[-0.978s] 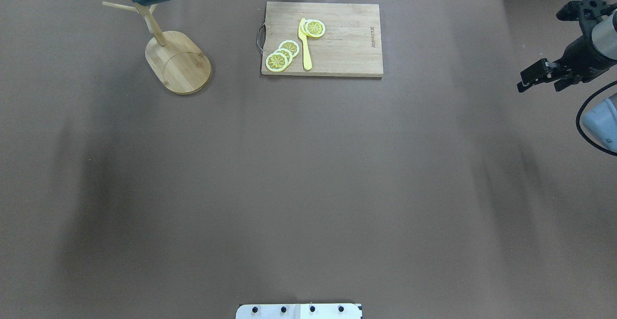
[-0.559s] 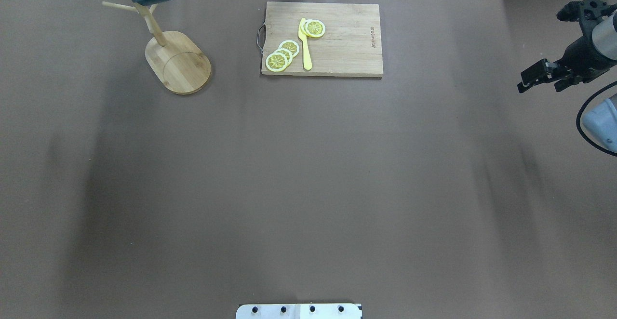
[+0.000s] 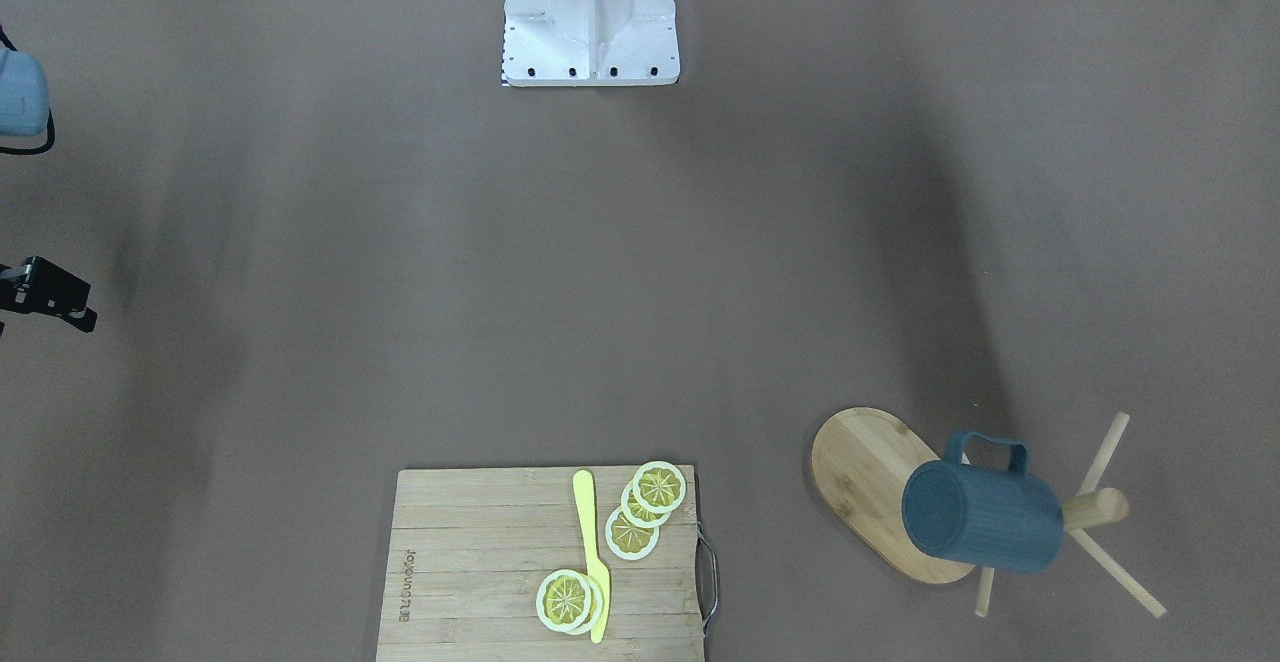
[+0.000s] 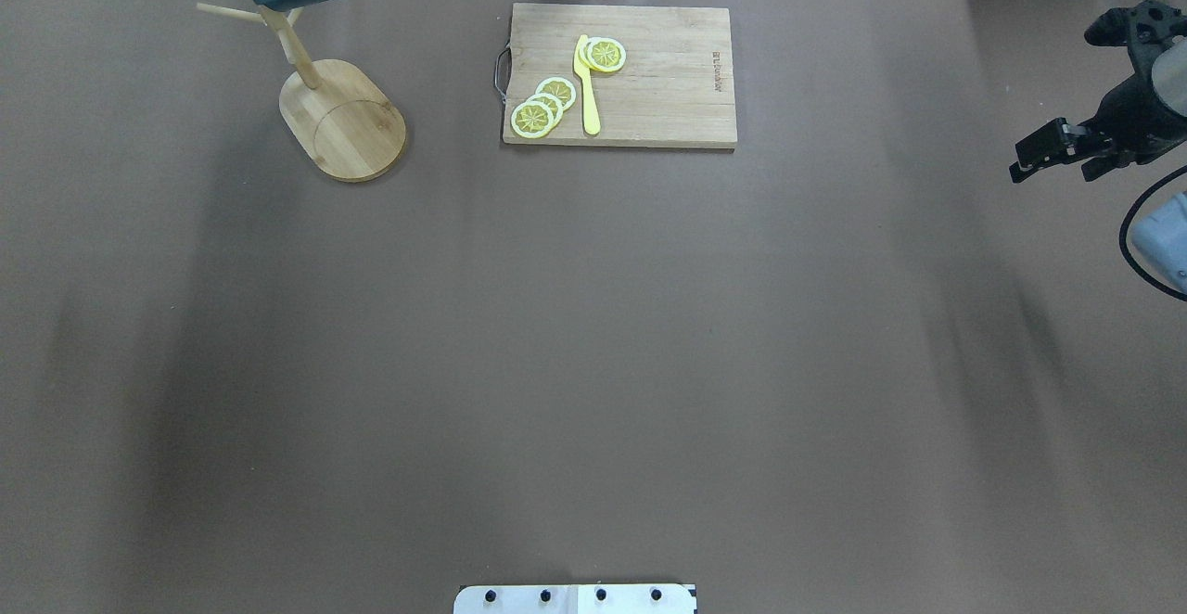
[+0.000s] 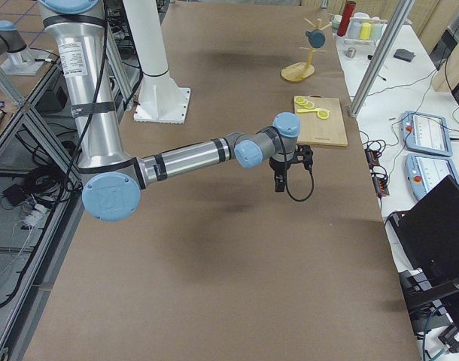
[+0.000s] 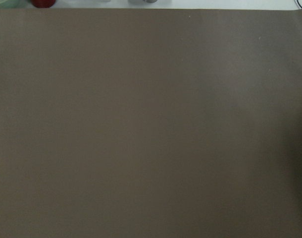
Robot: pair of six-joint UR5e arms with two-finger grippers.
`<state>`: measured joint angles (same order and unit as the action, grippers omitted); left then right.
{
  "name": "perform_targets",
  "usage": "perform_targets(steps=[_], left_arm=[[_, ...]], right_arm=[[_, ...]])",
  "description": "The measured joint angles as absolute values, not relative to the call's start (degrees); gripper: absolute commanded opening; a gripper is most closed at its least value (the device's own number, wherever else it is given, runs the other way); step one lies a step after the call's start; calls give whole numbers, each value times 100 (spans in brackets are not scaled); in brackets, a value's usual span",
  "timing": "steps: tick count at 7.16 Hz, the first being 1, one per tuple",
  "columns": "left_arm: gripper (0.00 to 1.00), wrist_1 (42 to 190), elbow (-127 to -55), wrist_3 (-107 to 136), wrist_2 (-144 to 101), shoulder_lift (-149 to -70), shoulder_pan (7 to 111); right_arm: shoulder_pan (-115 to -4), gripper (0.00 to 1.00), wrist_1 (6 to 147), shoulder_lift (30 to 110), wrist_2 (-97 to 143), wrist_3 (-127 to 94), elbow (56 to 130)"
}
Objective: Hang cup on storage rack
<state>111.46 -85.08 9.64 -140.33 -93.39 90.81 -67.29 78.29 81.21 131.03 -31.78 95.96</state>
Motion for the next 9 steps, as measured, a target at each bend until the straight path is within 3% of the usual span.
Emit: perform_targets(steps=[6,9], left_arm=[[97,9642,-8633,261,-13727,-9110,8737],[98,9428,-8754,204,-13720,-9011,8746]], right_arm=[[-7555,100,8017,8538,13142,-1990,9240],[-8263,100,9179,8557,13098,-307,9039]])
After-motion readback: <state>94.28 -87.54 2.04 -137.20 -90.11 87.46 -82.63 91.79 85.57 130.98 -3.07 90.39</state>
